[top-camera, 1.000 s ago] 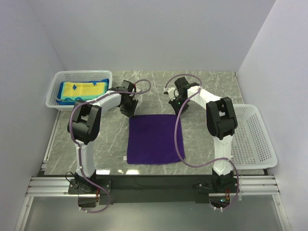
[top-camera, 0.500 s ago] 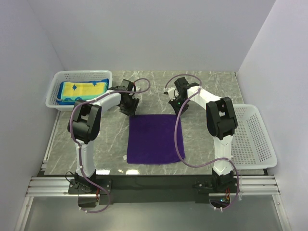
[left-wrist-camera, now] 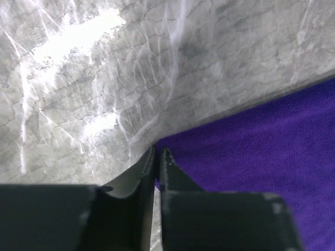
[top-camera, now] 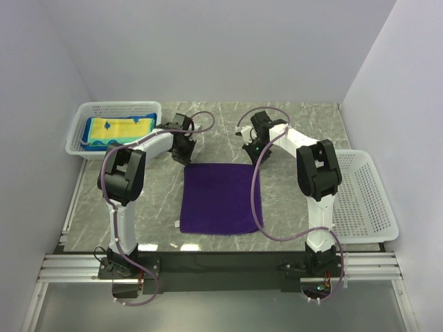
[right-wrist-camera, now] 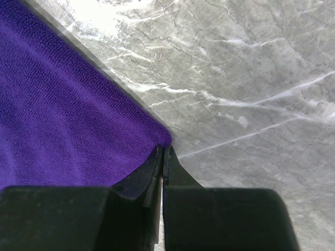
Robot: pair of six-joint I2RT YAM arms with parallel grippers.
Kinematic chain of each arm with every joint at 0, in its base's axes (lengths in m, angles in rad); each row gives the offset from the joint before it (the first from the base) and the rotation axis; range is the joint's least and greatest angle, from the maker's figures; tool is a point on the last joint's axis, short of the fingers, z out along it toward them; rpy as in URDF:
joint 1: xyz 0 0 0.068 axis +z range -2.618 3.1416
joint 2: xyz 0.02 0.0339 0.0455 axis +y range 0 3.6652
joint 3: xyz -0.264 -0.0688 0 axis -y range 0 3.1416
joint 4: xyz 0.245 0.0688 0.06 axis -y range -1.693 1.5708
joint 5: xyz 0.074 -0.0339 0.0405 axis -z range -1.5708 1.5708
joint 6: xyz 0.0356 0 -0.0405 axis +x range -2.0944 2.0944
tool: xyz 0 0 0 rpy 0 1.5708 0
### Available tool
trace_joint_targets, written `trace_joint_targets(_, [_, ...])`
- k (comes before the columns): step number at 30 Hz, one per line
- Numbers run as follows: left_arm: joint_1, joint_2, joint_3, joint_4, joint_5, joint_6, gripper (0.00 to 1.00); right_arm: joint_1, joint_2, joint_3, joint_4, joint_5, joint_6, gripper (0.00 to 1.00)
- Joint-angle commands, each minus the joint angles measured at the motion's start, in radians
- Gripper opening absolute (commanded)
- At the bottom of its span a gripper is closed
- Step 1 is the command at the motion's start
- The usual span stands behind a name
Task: Fold and stack the towels
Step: Fold the towel
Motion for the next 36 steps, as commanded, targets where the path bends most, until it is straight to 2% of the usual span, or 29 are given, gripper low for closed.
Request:
trace_joint_targets(1, [0.008,0.08,-0.042,0.011,-0.04,0.017,0.08,-0.001,-0.022,-0.04,0.007,0.078,-0.006,0.0])
trace_joint_targets(3, [0.011,0.086,-0.042,0.009,-0.044,0.026,0.01,-0.001,-0.027,-0.036,0.018,0.096,-0.003,0.0])
trace_joint_targets(9, [0.014,0.077,-0.002,0.019,-0.066,0.034,0.01,-0.007,-0.033,0.018,0.044,0.173,0.014,0.0])
trace_joint_targets(17, [0.025,-0.009,0.05,0.104,-0.08,0.046,0.01,-0.012,-0.091,0.055,0.125,0.265,0.034,0.0])
trace_joint_targets(25, [0.028,-0.098,0.025,0.203,-0.107,0.126,0.01,-0.013,-0.155,0.009,0.242,0.338,0.046,0.0])
trace_joint_targets(36, [0.026,-0.271,-0.096,0.276,-0.063,0.121,0.01,-0.006,-0.309,-0.154,0.35,0.397,0.067,0.0])
